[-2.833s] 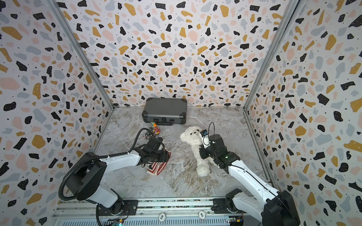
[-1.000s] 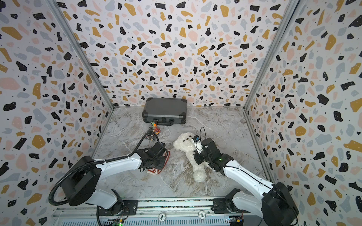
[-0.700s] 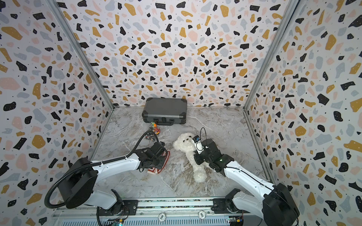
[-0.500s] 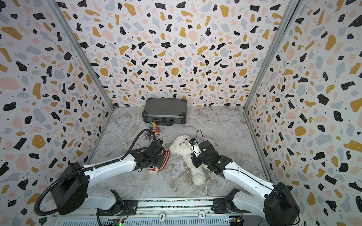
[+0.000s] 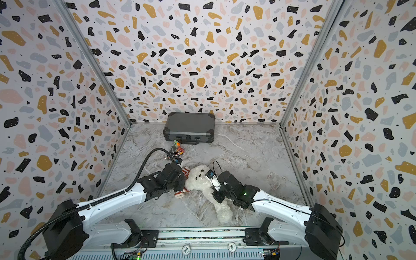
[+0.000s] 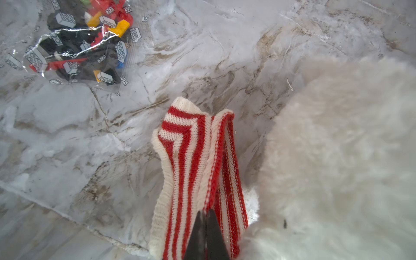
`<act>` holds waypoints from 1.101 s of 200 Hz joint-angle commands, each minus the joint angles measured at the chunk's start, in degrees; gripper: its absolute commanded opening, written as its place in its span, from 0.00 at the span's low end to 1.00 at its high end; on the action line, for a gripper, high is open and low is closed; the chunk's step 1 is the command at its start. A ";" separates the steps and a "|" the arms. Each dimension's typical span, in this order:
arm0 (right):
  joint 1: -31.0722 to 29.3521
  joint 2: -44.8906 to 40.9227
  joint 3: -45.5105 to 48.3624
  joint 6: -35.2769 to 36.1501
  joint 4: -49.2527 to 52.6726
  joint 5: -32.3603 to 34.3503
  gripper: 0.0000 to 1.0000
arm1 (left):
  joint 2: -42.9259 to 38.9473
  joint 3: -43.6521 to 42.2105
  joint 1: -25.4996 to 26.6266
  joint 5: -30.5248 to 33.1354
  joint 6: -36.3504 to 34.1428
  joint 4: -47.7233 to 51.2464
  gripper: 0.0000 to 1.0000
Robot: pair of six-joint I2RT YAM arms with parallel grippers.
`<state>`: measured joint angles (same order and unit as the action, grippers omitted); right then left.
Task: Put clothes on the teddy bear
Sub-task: 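Tilt the bear with the right gripper while the left brings the sweater to its head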
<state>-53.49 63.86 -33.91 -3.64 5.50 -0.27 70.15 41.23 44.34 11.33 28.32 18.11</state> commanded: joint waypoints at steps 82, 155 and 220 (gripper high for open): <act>-2.28 4.74 -1.15 -1.46 -4.92 5.99 0.00 | -3.35 -1.67 -0.48 -2.62 0.56 -4.71 0.00; -5.33 6.33 -0.99 -3.79 -5.29 6.96 0.00 | -1.96 -2.12 -0.48 -6.89 3.57 -8.92 0.00; -6.93 4.12 0.92 -5.60 -4.99 7.56 0.00 | -1.42 -2.42 -0.48 -7.21 4.69 -9.72 0.00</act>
<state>-60.05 70.78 -33.82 -7.25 1.65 5.91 68.84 39.88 44.05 4.78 32.21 10.35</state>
